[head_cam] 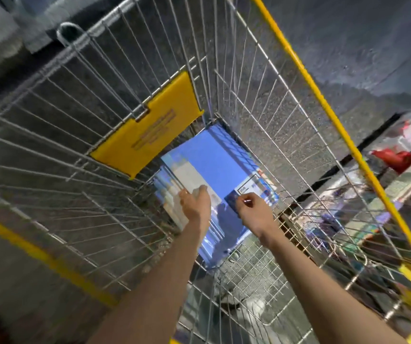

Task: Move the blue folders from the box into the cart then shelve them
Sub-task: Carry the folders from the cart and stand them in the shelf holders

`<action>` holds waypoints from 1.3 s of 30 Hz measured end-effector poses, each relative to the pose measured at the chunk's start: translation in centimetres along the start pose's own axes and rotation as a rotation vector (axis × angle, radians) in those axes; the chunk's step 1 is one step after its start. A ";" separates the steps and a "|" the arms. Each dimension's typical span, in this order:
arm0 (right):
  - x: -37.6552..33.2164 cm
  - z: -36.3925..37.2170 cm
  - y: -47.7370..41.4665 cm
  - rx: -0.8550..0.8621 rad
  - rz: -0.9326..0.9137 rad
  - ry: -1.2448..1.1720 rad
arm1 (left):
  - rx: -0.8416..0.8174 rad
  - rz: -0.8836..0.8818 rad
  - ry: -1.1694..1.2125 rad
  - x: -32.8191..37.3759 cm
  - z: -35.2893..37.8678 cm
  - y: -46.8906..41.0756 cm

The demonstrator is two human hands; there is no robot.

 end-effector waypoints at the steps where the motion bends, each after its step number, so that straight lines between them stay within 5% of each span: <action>1: 0.3 0.0 -0.2 -0.007 -0.015 0.017 | 0.005 -0.004 0.016 0.1 -0.2 -0.1; 24: -6.3 -3.0 -0.7 -0.010 -0.436 0.232 | -0.465 -0.009 0.206 4.5 5.1 4.2; 39: -4.6 -5.3 -0.6 -0.119 -0.372 0.193 | -0.436 0.064 0.205 6.7 6.6 6.4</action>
Point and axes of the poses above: each hand's wrist, its own y-axis away from the middle knuckle, its own z-axis out of the palm, x = y × z, the point moved 10 cm from there along -y, towards the middle knuckle, and after that the axes turned 6 degrees about -z, right-handed, at the moved point
